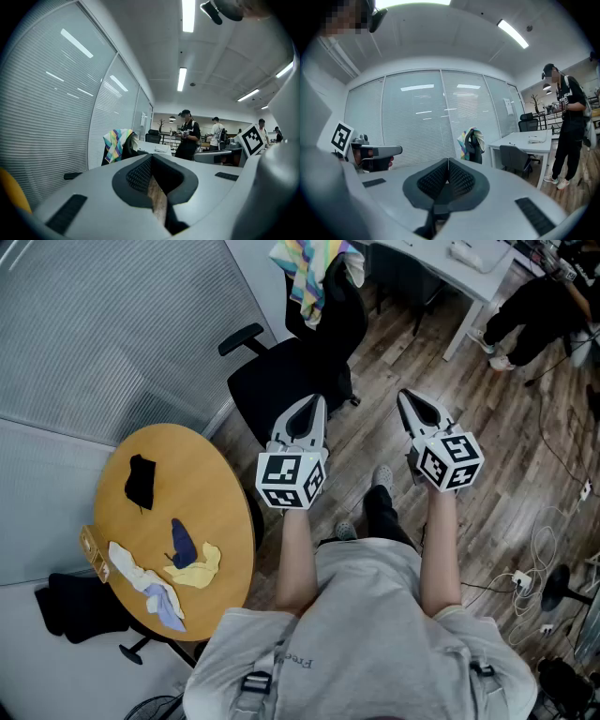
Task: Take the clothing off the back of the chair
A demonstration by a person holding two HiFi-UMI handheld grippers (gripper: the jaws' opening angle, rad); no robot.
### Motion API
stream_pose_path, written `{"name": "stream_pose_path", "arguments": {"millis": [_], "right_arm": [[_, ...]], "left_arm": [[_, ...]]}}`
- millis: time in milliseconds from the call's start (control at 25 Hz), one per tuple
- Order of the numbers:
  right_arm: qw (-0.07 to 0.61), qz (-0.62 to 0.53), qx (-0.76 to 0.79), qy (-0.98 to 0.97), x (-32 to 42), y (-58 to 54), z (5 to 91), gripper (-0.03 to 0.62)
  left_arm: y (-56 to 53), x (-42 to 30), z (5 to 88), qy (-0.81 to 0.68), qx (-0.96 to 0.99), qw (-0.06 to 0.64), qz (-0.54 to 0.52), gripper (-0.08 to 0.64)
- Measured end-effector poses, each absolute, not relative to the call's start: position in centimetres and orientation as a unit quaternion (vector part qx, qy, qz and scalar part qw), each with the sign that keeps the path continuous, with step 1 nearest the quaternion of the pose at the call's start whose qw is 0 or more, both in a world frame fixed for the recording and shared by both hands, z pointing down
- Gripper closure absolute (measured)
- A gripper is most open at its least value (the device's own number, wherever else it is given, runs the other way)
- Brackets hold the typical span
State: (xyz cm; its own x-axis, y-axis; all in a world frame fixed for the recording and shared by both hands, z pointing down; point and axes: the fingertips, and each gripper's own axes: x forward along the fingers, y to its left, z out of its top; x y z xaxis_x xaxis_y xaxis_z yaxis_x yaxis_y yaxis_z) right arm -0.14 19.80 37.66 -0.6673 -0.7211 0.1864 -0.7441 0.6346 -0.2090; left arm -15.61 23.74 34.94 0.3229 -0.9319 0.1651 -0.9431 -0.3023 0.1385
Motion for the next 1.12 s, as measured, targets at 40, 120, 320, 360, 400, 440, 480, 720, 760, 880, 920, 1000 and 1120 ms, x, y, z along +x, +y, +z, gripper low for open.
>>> {"name": "stream_pose_path", "arguments": {"millis": [40, 120, 320, 360, 400, 440, 480, 720, 760, 880, 920, 1000, 1120], "right_arm": [[0.045, 0.134, 0.405, -0.903, -0.1, 19.2, 37.7, 0.568], [0.055, 0.131, 0.397, -0.907, -0.1, 17.9, 37.9, 0.566], [0.126, 0.088, 0.332, -0.931, -1.2, 15.4, 38.5, 0.565], [0.135, 0.077, 0.321, -0.934, -1.4, 14.8, 38.5, 0.566], [0.142, 0.068, 0.309, -0.938, -1.7, 14.2, 38.4, 0.566], [0.150, 0.061, 0.297, -0.941, -1.9, 13.5, 38.5, 0.566], [0.159, 0.055, 0.287, -0.943, -2.0, 12.8, 38.5, 0.566], [0.170, 0.049, 0.271, -0.946, -1.2, 6.9, 38.8, 0.565], [0.168, 0.053, 0.271, -0.946, -0.8, 5.7, 38.9, 0.565], [0.163, 0.064, 0.269, -0.947, 0.2, 2.3, 39.1, 0.565], [0.162, 0.067, 0.267, -0.947, 0.4, 1.4, 39.2, 0.565], [0.158, 0.070, 0.267, -0.948, 0.7, -0.4, 39.3, 0.565], [0.133, 0.082, 0.281, -0.947, 1.7, -3.4, 38.8, 0.565]], "left_arm": [[23.1, -15.7, 35.0, -0.583, 0.806, 0.103, 0.029, 0.532], [21.8, -15.8, 35.1, -0.584, 0.805, 0.100, 0.034, 0.532], [18.4, -16.4, 35.2, -0.586, 0.802, 0.105, 0.042, 0.532], [17.7, -16.7, 35.3, -0.589, 0.800, 0.106, 0.044, 0.532], [17.0, -17.0, 35.2, -0.593, 0.797, 0.105, 0.047, 0.532], [16.2, -17.3, 35.2, -0.597, 0.794, 0.104, 0.050, 0.532], [15.4, -17.5, 35.1, -0.601, 0.791, 0.102, 0.054, 0.532], [10.7, -18.9, 34.7, -0.625, 0.771, 0.088, 0.082, 0.532], [9.9, -19.0, 34.7, -0.630, 0.767, 0.087, 0.085, 0.532], [7.5, -19.1, 34.6, -0.641, 0.757, 0.085, 0.094, 0.532], [6.9, -19.1, 34.7, -0.645, 0.753, 0.086, 0.098, 0.532], [5.8, -19.2, 35.0, -0.650, 0.747, 0.090, 0.107, 0.532], [3.9, -18.9, 35.0, -0.659, 0.738, 0.094, 0.111, 0.532]]}}
